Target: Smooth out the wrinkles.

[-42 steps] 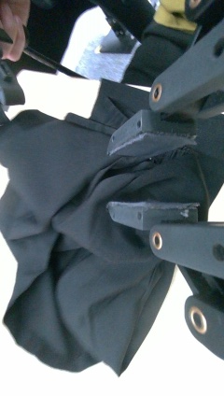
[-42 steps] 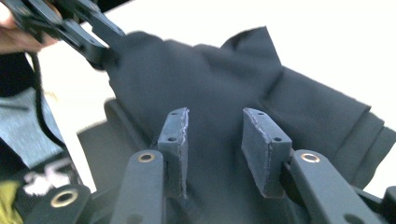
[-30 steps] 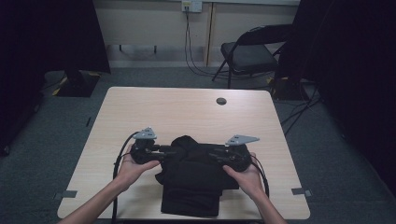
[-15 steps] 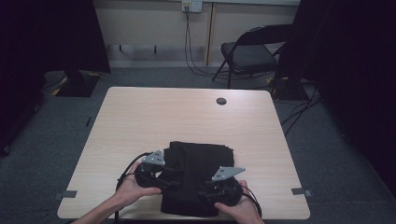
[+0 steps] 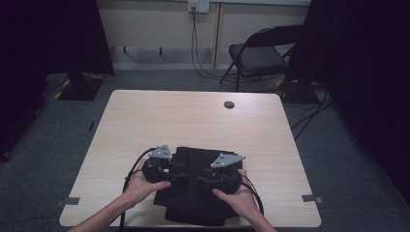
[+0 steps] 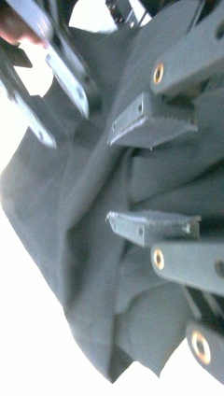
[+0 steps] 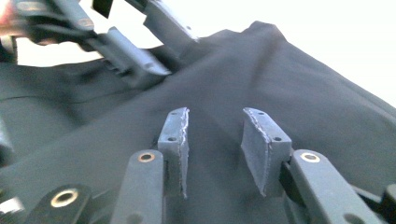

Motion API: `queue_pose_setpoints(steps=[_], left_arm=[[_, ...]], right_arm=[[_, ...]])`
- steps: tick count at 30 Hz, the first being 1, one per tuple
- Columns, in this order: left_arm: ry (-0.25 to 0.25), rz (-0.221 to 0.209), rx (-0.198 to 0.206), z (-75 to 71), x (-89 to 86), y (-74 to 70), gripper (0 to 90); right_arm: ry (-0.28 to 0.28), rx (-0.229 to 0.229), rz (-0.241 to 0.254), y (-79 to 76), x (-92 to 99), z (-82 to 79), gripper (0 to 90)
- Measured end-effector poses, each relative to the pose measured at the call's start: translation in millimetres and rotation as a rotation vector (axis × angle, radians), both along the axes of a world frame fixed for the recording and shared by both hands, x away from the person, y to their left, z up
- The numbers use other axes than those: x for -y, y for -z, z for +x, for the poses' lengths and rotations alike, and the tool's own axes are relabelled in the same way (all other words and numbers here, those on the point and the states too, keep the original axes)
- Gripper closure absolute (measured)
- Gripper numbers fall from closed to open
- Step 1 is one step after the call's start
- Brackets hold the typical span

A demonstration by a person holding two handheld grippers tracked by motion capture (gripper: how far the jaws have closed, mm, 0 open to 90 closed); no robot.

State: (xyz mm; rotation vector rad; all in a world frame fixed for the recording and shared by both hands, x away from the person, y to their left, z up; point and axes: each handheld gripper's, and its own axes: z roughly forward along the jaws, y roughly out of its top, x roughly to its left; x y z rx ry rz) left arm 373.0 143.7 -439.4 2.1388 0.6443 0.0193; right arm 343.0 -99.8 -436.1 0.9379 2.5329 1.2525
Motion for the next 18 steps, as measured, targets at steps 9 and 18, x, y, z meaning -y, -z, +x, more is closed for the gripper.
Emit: queue_pose_setpoints(steps=[9,18], left_arm=[[0.045,0.042,0.036,-2.4,22.7,8.0,56.0],[0.060,0.062,0.021,-0.1,20.5,20.2,82.7]], right_arm=[[0.069,-0.056,-0.052,25.2,19.2,9.8,62.3],[0.079,-0.072,-0.100,34.6,20.1,11.6,61.8]])
